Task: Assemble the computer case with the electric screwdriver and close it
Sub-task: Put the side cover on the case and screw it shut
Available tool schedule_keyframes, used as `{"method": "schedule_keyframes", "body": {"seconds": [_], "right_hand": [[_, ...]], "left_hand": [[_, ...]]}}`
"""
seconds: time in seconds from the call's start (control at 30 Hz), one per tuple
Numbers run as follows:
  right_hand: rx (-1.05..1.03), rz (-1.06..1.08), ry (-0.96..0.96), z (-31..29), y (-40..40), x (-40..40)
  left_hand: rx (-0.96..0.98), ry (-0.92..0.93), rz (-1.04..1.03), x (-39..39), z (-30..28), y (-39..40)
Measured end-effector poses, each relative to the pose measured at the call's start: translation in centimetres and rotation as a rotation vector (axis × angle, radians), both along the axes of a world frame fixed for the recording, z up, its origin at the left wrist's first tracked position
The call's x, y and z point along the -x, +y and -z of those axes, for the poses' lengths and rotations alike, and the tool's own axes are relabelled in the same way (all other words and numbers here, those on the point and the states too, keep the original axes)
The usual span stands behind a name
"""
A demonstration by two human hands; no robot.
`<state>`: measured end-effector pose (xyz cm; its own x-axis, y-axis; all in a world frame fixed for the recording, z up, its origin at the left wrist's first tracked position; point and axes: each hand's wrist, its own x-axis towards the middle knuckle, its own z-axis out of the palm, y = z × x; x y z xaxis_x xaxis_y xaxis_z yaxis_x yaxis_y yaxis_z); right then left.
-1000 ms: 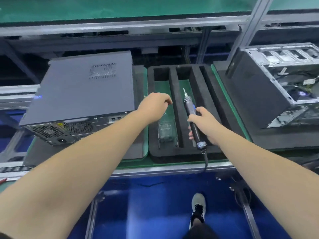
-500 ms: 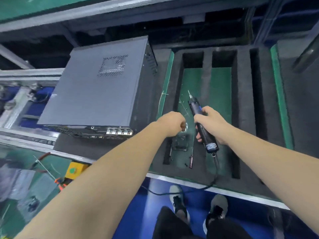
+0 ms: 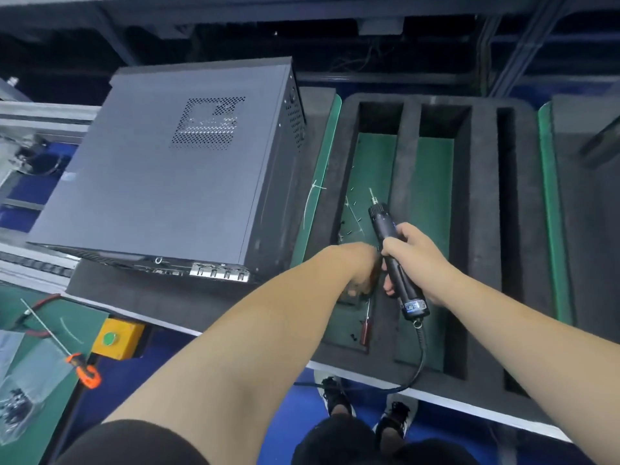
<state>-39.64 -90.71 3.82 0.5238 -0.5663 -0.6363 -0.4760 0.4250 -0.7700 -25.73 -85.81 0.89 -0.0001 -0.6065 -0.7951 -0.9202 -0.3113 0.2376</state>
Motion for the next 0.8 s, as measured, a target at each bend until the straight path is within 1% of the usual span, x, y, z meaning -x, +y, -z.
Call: {"method": "schedule_keyframes", "body": {"seconds": [0.07, 0.2, 0.4, 0.63, 0.8], "right_hand": [[0.007, 0.002, 0.005, -0.1, 0.0, 0.0], [0.008, 0.008, -0.001, -0.1, 0.1, 0.1], [0.000, 0.021, -0.008, 0.0, 0.2, -0.2], [-0.010, 0.020, -0.014, -0.1, 0.3, -0.2], [-0.010, 0.022, -0.009, -0.4, 0.4, -0.4]], "left_hand": [[-0.073, -0.007, 0.018, 0.1, 0.3, -0.3], [-0.041, -0.114, 0.206, 1.0, 1.8, 0.6], [0.011, -0.102, 0.161, 1.6, 3.7, 1.6], [0.101, -0.187, 0.235, 1.4, 3.1, 1.8], [0.113, -0.191, 0.160, 1.7, 2.7, 2.0]]}}
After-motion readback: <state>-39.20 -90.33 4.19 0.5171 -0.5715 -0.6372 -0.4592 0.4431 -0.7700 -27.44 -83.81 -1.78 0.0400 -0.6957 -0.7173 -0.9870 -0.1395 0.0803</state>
